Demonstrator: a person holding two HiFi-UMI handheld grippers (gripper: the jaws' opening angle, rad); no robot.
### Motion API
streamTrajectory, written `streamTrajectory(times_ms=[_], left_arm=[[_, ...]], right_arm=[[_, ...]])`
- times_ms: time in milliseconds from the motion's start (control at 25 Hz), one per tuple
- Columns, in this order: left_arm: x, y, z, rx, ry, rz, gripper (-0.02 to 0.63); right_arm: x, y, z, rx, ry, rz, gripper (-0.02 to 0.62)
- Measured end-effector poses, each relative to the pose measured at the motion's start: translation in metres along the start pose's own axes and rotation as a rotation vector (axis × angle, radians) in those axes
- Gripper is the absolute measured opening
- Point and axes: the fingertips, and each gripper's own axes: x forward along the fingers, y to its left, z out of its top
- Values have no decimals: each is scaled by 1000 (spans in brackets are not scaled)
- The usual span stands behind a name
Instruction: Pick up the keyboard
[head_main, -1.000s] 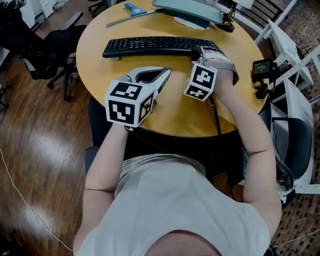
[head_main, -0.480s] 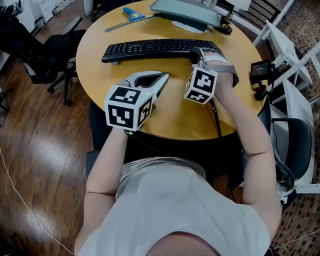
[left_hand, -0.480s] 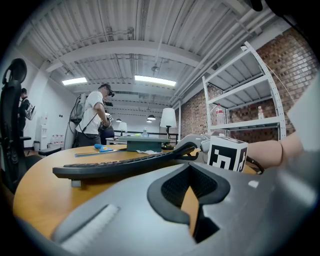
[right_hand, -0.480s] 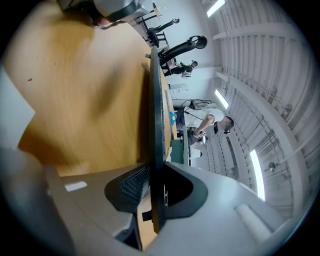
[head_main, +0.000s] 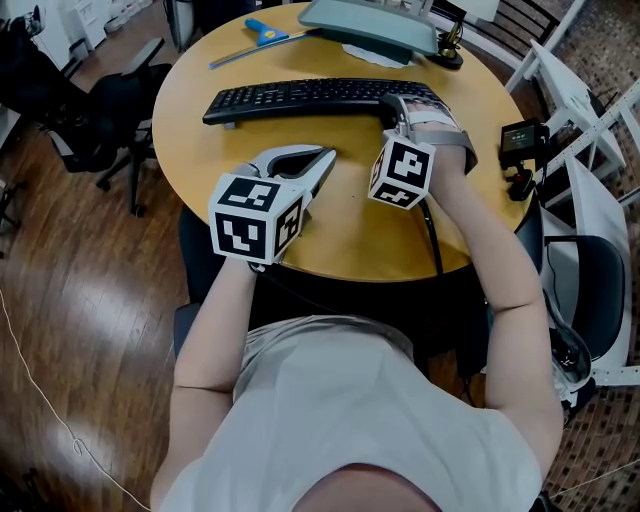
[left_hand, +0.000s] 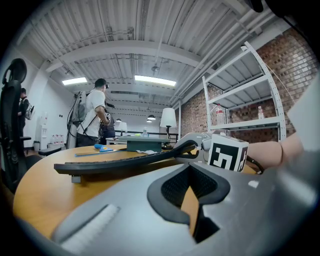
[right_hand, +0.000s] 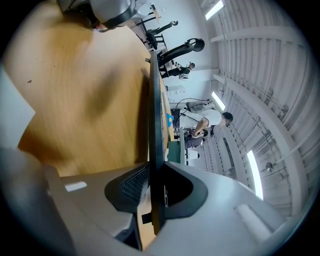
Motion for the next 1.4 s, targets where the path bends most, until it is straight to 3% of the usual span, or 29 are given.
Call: streamTrajectory(times_ms=[640,1400], left_arm=[[1,0,-1,0,2,0,0],[-2,4,0,-3,0,5,0]], right_arm=[[-7,-23,2,10,-29,-57,80],[-39,-113,-2,61,-28,-219,80]])
